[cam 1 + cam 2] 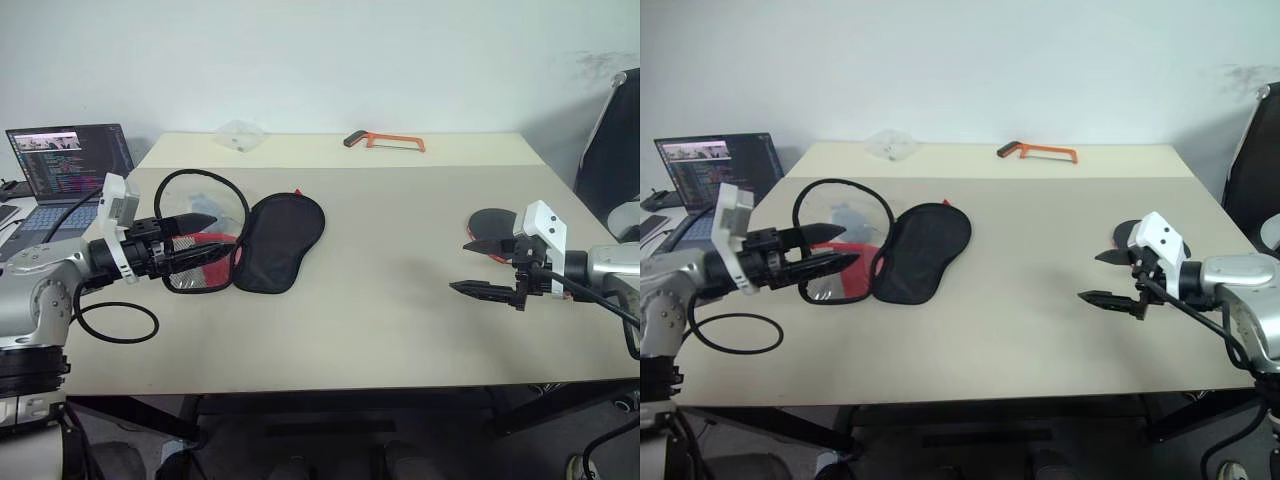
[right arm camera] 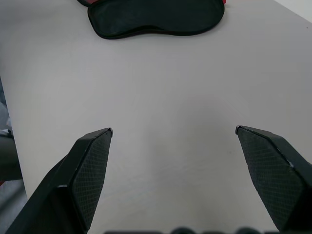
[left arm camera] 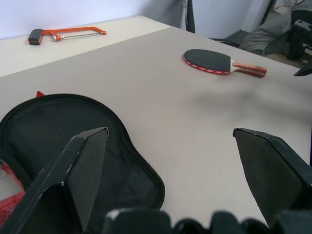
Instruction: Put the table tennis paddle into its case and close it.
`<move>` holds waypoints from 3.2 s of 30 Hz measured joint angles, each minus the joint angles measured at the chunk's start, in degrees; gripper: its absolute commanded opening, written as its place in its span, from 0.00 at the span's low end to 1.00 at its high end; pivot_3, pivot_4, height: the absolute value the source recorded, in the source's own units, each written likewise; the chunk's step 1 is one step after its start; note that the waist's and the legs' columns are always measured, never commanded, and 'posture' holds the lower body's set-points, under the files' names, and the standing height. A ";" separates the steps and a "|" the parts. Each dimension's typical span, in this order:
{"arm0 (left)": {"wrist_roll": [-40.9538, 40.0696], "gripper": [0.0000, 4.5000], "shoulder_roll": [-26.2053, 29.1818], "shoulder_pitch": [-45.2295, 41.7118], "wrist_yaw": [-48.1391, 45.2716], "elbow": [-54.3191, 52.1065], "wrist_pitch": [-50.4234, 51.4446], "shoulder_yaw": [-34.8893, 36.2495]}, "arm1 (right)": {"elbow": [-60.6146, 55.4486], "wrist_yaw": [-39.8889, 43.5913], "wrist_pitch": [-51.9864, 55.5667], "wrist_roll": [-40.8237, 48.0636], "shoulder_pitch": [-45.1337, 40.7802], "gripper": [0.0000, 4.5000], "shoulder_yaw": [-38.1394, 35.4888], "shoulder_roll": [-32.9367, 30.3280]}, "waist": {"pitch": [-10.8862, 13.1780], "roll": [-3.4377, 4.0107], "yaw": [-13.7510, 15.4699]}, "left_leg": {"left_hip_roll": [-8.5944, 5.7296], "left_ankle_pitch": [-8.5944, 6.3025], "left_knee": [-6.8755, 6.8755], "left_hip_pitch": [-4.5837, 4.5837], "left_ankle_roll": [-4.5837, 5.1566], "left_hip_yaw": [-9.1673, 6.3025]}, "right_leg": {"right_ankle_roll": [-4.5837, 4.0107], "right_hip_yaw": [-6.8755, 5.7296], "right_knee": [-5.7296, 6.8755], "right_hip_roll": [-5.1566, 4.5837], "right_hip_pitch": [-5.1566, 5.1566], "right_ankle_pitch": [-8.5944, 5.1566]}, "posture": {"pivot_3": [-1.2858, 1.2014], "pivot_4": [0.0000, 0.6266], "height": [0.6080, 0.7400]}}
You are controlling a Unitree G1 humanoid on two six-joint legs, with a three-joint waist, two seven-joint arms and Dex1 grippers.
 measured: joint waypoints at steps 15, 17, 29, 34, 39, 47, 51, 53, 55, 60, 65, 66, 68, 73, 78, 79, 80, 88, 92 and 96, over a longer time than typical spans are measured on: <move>1.84 1.00 0.42 1.27 -0.78 2.17 -2.46 -0.21 | -0.67 -1.09 0.75 0.19 -2.39 0.99 1.09 1.55 | 0.00 -0.01 0.04 | 0.01 0.00 0.00 -0.01 0.00 -0.05 | 0.00 -0.03 0.00 0.00 -0.01 0.00 | 0.52 0.24 1.00; 4.55 1.00 1.15 1.35 -0.79 2.14 -3.89 -1.91 | -1.24 -1.08 1.29 0.86 -2.13 0.99 1.06 1.60 | 0.00 0.00 0.06 | -0.01 0.00 -0.01 -0.02 0.00 -0.05 | 0.00 -0.02 -0.02 -0.01 0.00 0.00 | 0.52 0.24 1.00; 13.26 1.00 -4.95 -0.50 7.26 -2.16 -5.63 -11.23 | -1.38 -7.40 3.26 1.02 -4.03 0.99 4.21 9.69 | 0.05 -0.09 -0.42 | 0.06 0.00 -0.02 -0.01 0.00 0.02 | -0.02 0.07 0.03 0.00 -0.04 0.01 | 0.52 0.24 1.00; 12.27 1.00 0.17 1.66 3.98 -1.60 -5.79 -7.76 | -2.43 -16.17 8.28 1.01 -7.82 0.99 7.89 19.27 | 0.05 -0.09 -0.40 | 0.12 0.00 -0.06 -0.04 -0.01 -0.06 | -0.18 -0.03 0.14 0.03 -0.18 -0.07 | 0.52 0.24 1.00; 14.54 1.00 -3.45 2.01 7.70 -2.58 -7.43 -8.86 | -2.27 -17.89 8.55 -0.11 -8.86 0.99 10.13 21.36 | 0.04 -0.08 1.48 | -0.11 0.00 -0.01 -0.10 0.00 -0.14 | -0.32 -0.09 0.04 -0.09 -0.08 0.09 | 0.52 0.24 1.00; 27.68 1.00 -17.14 -4.92 22.73 7.29 -15.13 -18.60 | -1.95 -18.87 7.79 -0.44 -9.68 0.99 9.51 19.67 | 0.09 -0.31 2.14 | -0.03 0.00 -0.01 -0.12 0.01 -0.16 | -0.32 -0.10 0.04 -0.07 -0.07 0.16 | 0.52 0.24 1.00; 31.33 1.00 -21.64 -9.58 26.74 15.60 -17.51 -20.05 | -2.15 -19.07 7.80 -0.42 -9.16 0.99 8.20 18.49 | 0.09 -0.30 1.67 | -0.03 0.00 0.00 -0.07 0.01 -0.13 | -0.32 -0.10 0.05 -0.06 -0.02 0.16 | 0.52 0.24 1.00; 32.22 1.00 -24.23 -10.02 27.02 17.70 -17.49 -21.81 | -2.26 -19.16 7.81 -0.32 -9.10 0.99 8.16 18.50 | 0.09 -0.30 1.44 | -0.05 0.00 0.00 -0.08 0.01 -0.10 | -0.31 -0.07 0.04 -0.07 -0.02 0.17 | 0.52 0.24 1.00; 32.67 1.00 -26.69 -10.27 27.07 18.76 -16.99 -22.79 | -2.29 -19.62 7.82 -0.23 -9.08 0.99 8.15 18.50 | 0.09 -0.30 1.40 | -0.05 0.00 0.00 -0.10 0.01 -0.12 | -0.31 -0.08 0.03 -0.07 -0.03 0.17 | 0.52 0.24 1.00; 32.93 1.00 -30.38 -11.69 27.08 18.76 -15.46 -23.91 | -2.76 -19.90 7.82 -0.11 -8.88 0.99 8.14 18.43 | 0.09 -0.31 1.37 | -0.04 0.00 0.00 -0.08 0.01 -0.14 | -0.31 -0.09 0.05 -0.06 -0.02 0.17 | 0.52 0.24 1.00; 34.58 1.00 -31.56 -13.04 29.13 18.76 -11.63 -24.66 | -2.99 -19.91 7.82 -0.11 -8.17 0.99 7.82 18.04 | 0.09 -0.30 1.38 | -0.06 0.00 0.02 -0.01 0.01 -0.16 | -0.26 -0.11 0.05 -0.05 0.07 0.15 | 0.52 0.24 1.00; 34.76 1.00 -31.93 -13.32 29.80 18.74 -10.68 -24.70 | -3.13 -19.91 7.82 -0.11 -8.17 0.99 7.81 18.04 | 0.08 -0.30 1.38 | -0.06 0.00 0.03 0.02 0.02 -0.16 | -0.18 -0.11 0.05 -0.05 0.11 0.11 | 0.52 0.24 1.00; 35.03 0.92 -32.49 -13.40 30.65 18.58 -9.54 -24.70 | -3.42 -19.93 7.82 -0.11 -8.17 1.00 7.80 18.04 | 0.07 -0.30 1.38 | -0.07 0.01 0.05 0.09 0.02 -0.15 | -0.02 -0.11 0.06 -0.05 0.18 0.02 | 0.52 0.24 1.00; 35.10 0.57 -34.84 -13.40 32.31 18.13 -7.80 -25.21 | -3.49 -19.99 7.82 -0.11 -8.17 1.00 7.75 18.02 | 0.03 -0.25 1.67 | -0.11 0.05 0.07 0.25 0.08 -0.19 | 0.04 -0.13 0.06 -0.05 0.37 0.05 | 0.52 0.24 1.00; 34.99 0.19 -39.89 -16.36 35.44 21.98 -7.08 -24.27 | -3.59 -20.02 7.82 -0.12 -8.13 1.00 7.67 17.93 | 0.02 -0.24 2.14 | -0.22 0.10 0.11 0.27 0.14 -0.22 | 0.11 -0.17 0.05 -0.05 0.45 0.09 | 0.52 0.24 1.00; 34.95 0.10 -41.08 -17.62 35.84 23.41 -7.19 -24.01 | -3.66 -20.01 7.81 -0.11 -8.10 1.00 7.65 17.92 | 0.02 -0.24 2.27 | -0.25 0.11 0.12 0.20 0.15 -0.24 | 0.12 -0.20 0.03 -0.02 0.43 0.09 | 0.52 0.24 1.00; 34.90 0.02 -42.98 -19.52 36.26 25.50 -7.42 -23.87 | -3.69 -20.01 7.79 -0.13 -8.06 1.00 7.63 17.89 | 0.03 -0.25 2.51 | -0.28 0.11 0.12 0.11 0.15 -0.25 | 0.14 -0.21 -0.02 -0.02 0.39 0.10 | 0.52 0.24 1.00; 36.44 0.01 -53.78 -34.73 40.83 44.99 -18.70 -24.01 | -3.71 -20.17 7.51 -0.35 -8.21 1.00 7.69 18.06 | 0.04 -0.27 2.21 | -0.20 0.00 -0.10 -0.15 0.32 -0.04 | -0.08 -0.10 -0.21 -0.16 0.03 0.29 | 0.52 0.24 1.00; 36.94 0.01 -57.73 -39.04 44.50 54.67 -23.86 -22.72 | -3.73 -20.46 7.46 -0.61 -8.20 1.00 7.68 18.04 | 0.05 -0.28 2.03 | -0.18 0.00 -0.12 -0.16 0.32 -0.08 | -0.01 -0.15 -0.23 -0.09 0.04 0.23 | 0.52 0.24 1.00; 38.18 0.01 -58.25 -41.24 47.62 58.89 -26.28 -22.09 | -4.13 -21.03 7.58 -0.60 -8.15 1.00 7.62 17.75 | 0.06 -0.29 1.53 | -0.19 0.00 -0.07 -0.13 0.32 0.03 | 0.19 -0.14 -0.22 -0.07 0.04 0.12 | 0.52 0.24 1.00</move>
